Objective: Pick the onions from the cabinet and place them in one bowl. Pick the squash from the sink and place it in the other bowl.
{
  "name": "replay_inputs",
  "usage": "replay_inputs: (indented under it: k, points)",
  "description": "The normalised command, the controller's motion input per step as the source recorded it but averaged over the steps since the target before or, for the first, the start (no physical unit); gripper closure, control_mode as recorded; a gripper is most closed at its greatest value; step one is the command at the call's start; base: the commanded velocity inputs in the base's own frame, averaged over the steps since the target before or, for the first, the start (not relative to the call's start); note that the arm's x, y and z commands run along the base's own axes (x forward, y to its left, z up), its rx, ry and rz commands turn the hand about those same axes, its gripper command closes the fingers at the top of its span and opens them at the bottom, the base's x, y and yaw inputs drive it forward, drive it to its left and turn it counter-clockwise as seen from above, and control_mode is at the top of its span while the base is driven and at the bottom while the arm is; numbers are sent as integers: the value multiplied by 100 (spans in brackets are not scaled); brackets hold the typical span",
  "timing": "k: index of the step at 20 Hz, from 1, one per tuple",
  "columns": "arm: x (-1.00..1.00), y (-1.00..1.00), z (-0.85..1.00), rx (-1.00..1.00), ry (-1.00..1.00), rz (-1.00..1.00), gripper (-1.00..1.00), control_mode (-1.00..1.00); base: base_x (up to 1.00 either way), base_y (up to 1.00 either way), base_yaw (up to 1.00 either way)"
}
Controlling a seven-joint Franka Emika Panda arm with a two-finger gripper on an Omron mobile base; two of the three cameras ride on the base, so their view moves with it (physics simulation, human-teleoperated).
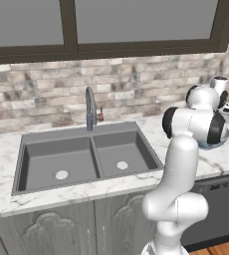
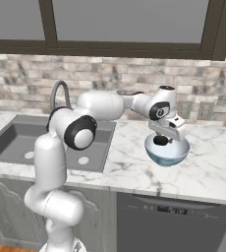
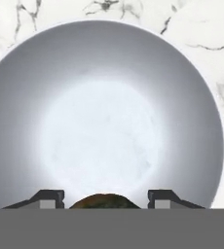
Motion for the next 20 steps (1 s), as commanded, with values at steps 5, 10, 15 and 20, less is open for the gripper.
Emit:
replay_inputs:
  k: [5,10,15,20]
  points:
    - [16,-15,-34,0,0,0,100,-100,0,0,0]
    - [19,-20,-26,0,0,0,100,-100,0,0,0]
    - [8,-12,-22,0,0,0,100,-100,0,0,0]
    - [8,-1,-8,0,0,0,-100,-100,0,0,0]
